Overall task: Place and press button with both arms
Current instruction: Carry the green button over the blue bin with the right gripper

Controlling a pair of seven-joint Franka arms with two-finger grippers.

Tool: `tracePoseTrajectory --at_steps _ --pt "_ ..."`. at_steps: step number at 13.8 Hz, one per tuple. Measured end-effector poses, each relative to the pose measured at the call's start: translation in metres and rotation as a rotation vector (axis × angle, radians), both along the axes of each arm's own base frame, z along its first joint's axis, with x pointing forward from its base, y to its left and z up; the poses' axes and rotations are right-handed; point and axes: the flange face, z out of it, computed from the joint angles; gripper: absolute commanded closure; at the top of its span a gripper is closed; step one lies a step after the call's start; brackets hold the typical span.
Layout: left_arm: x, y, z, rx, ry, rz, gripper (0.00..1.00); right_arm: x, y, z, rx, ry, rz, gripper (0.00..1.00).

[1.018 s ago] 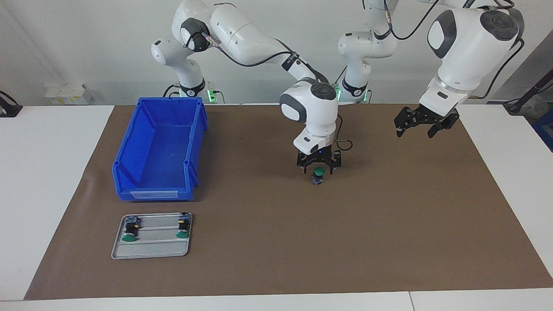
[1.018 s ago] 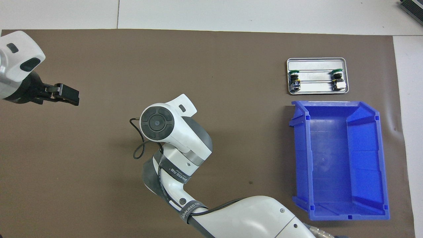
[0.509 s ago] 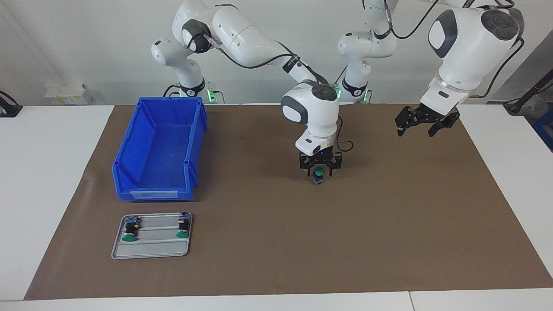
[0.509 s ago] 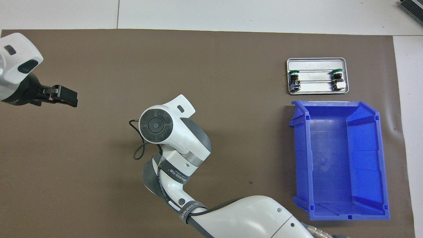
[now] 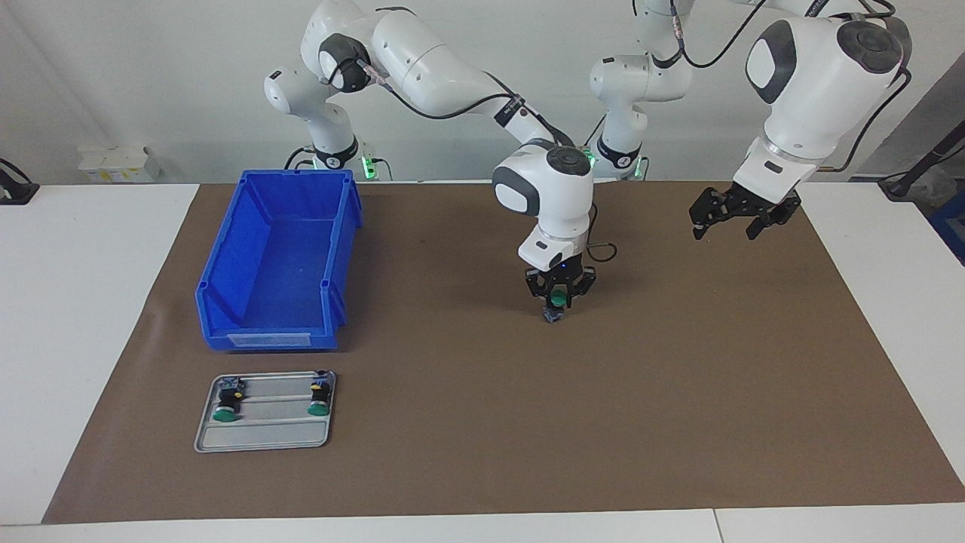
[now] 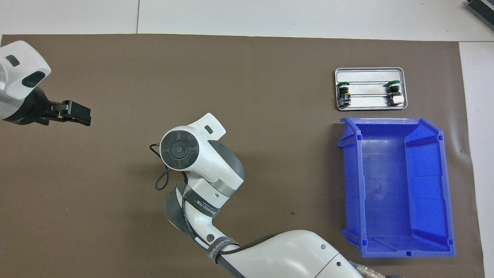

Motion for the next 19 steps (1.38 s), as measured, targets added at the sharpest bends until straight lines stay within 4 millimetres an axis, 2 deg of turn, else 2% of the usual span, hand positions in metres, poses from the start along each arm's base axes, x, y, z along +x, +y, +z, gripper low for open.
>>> tracePoseTrajectory --at_steps 3,4,6,9,11,16,19 --pt "0.000 0.000 0.000 0.000 0.001 0.000 0.00 0.005 -0.004 0.008 0.007 -0.009 -0.003 1.00" --pt "0.000 0.000 0.000 0.000 0.001 0.001 0.00 0.011 -0.010 0.017 0.014 -0.019 -0.015 1.00" --pt "0.000 0.001 -0.001 0.000 0.001 0.002 0.00 0.030 -0.037 0.048 0.030 -0.040 -0.054 1.00" --pt "-0.001 0.001 0.000 0.000 0.001 0.001 0.00 0.057 -0.110 0.098 0.027 -0.058 -0.055 1.00" --pt "-0.001 0.003 0.000 0.000 0.000 0.005 0.00 0.061 -0.163 0.124 0.034 -0.049 -0.042 1.00" --pt "0.000 0.022 0.001 0.000 -0.001 0.038 0.00 0.036 -0.262 0.164 -0.001 -0.028 0.005 1.00" --pt "0.000 0.024 0.001 0.000 -0.001 0.042 0.00 0.030 -0.337 0.184 -0.029 0.018 0.051 1.00"
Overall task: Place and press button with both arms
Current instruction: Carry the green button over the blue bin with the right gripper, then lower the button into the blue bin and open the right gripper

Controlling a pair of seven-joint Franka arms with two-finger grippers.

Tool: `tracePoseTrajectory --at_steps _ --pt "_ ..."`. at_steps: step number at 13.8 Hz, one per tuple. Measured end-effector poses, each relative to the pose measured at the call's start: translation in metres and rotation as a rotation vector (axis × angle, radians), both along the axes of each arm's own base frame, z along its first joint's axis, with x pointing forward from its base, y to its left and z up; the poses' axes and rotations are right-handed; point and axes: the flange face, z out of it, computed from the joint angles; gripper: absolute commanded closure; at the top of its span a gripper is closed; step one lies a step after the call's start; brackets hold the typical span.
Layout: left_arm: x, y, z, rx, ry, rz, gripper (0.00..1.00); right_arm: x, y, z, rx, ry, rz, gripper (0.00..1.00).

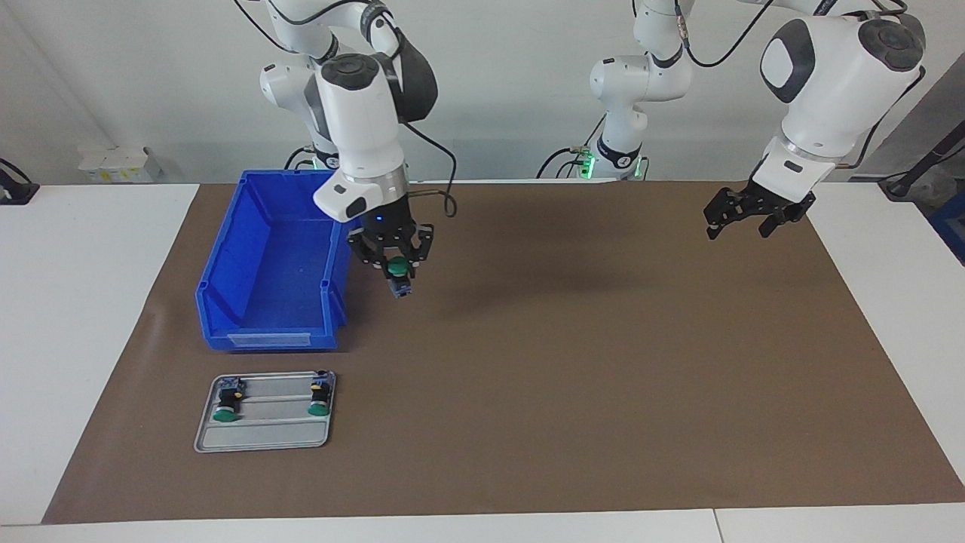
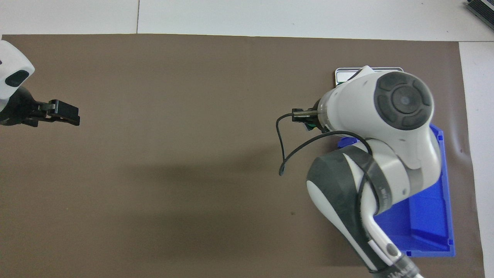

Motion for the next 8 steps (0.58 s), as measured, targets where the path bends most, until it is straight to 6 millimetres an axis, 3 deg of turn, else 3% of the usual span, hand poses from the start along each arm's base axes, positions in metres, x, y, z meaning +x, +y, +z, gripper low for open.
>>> tracePoseTrajectory --at_steps 2,5,8 --pt "0.000 0.000 0.000 0.000 0.000 0.000 0.00 0.006 -0.055 0.006 0.009 0.022 0.056 1.00" --pt "-0.001 0.000 0.001 0.000 -0.001 0.000 0.00 0.015 -0.126 -0.003 0.007 0.036 0.122 1.00" --pt "-0.001 0.000 0.001 0.000 -0.001 0.000 0.00 0.008 -0.167 -0.028 0.001 0.082 0.142 1.00"
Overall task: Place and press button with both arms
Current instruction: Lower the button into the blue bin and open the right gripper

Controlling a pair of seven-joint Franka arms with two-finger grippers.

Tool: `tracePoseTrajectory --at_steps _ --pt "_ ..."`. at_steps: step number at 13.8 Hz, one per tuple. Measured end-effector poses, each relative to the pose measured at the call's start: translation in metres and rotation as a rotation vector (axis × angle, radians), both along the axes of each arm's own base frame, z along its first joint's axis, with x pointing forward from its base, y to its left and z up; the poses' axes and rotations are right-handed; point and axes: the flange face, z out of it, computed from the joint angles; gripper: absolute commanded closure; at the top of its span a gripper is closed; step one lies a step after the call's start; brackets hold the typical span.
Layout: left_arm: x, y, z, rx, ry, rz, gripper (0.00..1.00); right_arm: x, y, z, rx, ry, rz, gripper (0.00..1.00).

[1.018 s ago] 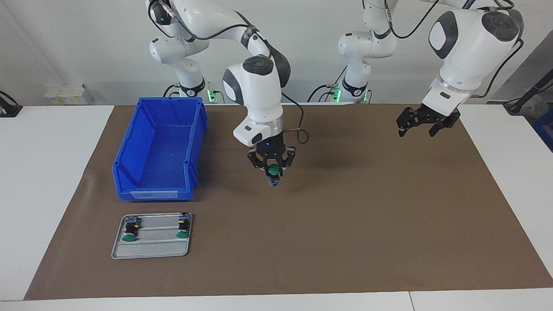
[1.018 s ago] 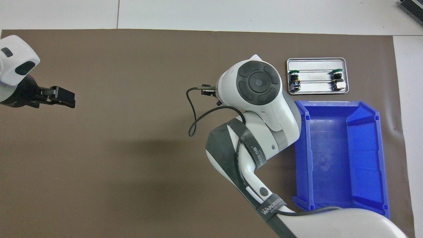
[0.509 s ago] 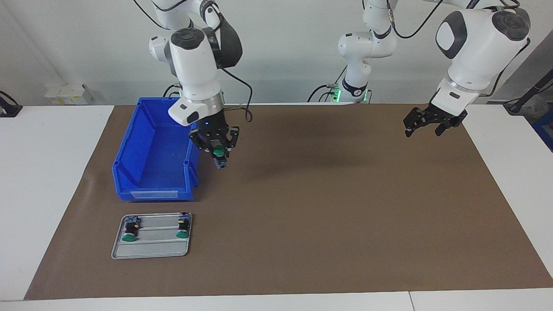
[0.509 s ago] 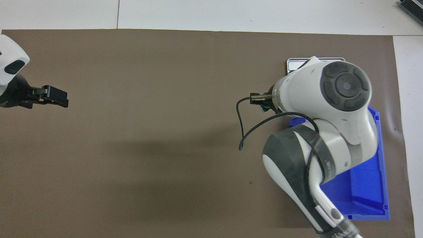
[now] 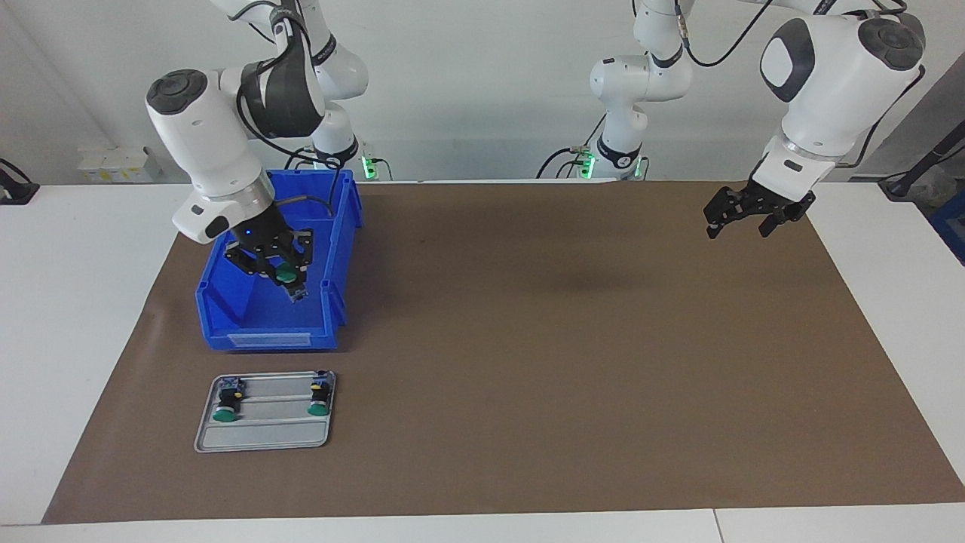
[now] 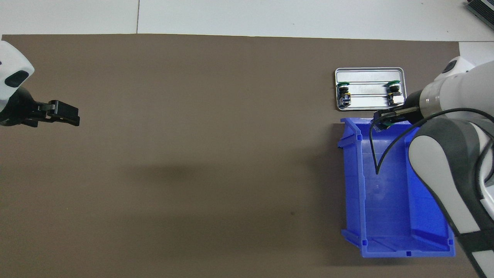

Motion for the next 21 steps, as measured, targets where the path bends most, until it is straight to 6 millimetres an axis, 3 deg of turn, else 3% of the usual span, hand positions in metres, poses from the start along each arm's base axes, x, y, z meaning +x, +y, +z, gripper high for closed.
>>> tracePoseTrajectory --at_steps 6,11,16,17,18,21 --pt "0.000 0.000 -0.001 0.000 0.001 0.000 0.00 -0.020 -0.058 -0.061 0.043 0.030 -0.062 1.00" --pt "0.000 0.000 -0.001 0.000 0.002 0.000 0.00 -0.029 -0.061 -0.113 0.048 -0.017 -0.087 1.00" --pt "0.000 0.000 -0.001 0.000 0.002 0.000 0.00 -0.033 -0.060 -0.139 0.047 0.003 -0.091 1.00" --pt "0.000 0.000 -0.001 0.000 0.002 0.000 0.00 -0.034 -0.059 -0.142 0.048 0.009 -0.091 0.65" --pt "0.000 0.000 -0.001 0.000 0.002 0.000 0.00 -0.034 -0.059 -0.143 0.049 0.012 -0.092 0.51" --pt "0.000 0.000 -0.001 0.000 0.002 0.000 0.00 -0.034 -0.059 -0.143 0.052 0.011 -0.094 0.27"
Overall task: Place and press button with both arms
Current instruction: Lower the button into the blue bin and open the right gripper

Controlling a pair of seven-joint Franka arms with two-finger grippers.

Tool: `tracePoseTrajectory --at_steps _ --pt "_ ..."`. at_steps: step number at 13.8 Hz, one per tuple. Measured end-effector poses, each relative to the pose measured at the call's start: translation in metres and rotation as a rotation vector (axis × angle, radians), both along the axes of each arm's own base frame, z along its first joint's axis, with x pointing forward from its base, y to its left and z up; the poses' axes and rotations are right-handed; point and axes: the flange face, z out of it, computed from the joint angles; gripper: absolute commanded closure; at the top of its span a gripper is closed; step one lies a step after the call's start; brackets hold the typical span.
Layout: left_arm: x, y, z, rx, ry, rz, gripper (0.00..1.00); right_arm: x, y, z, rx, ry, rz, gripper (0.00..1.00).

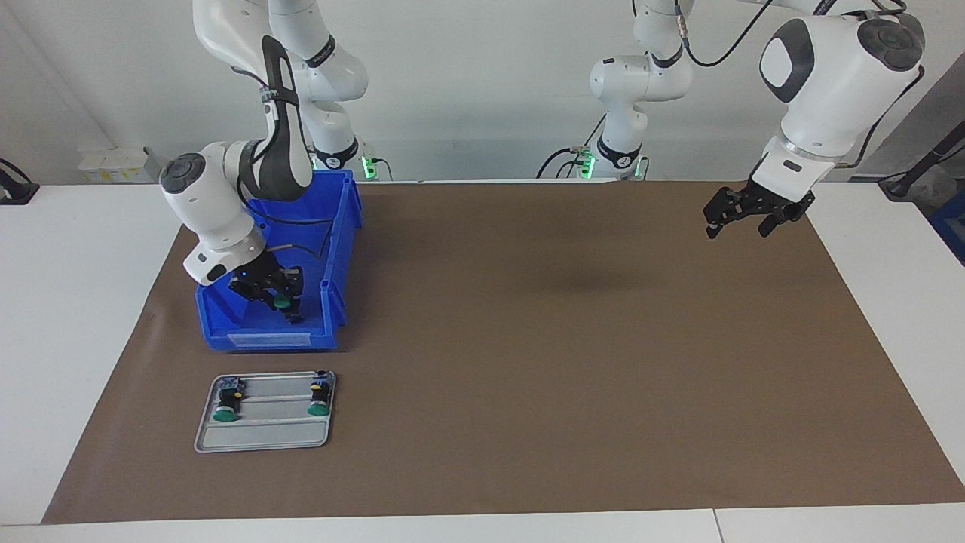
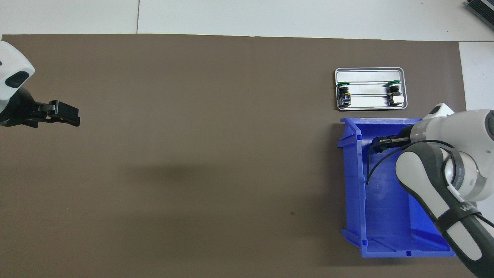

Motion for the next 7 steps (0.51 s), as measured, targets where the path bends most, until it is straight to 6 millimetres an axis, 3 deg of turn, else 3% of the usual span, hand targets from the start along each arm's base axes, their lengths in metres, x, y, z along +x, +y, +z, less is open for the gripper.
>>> tracePoseTrajectory --at_steps 2,5,7 --pt "0.000 0.000 0.000 0.000 0.000 0.000 0.00 0.001 0.000 0.002 0.002 -0.004 -0.002 0.06" --pt "0.000 0.000 0.000 0.000 0.000 0.000 0.00 0.005 0.001 0.019 0.009 -0.004 -0.019 0.03" --pt "0.000 0.000 0.000 0.000 0.000 0.000 0.00 0.004 0.008 0.049 0.012 0.024 -0.045 0.03"
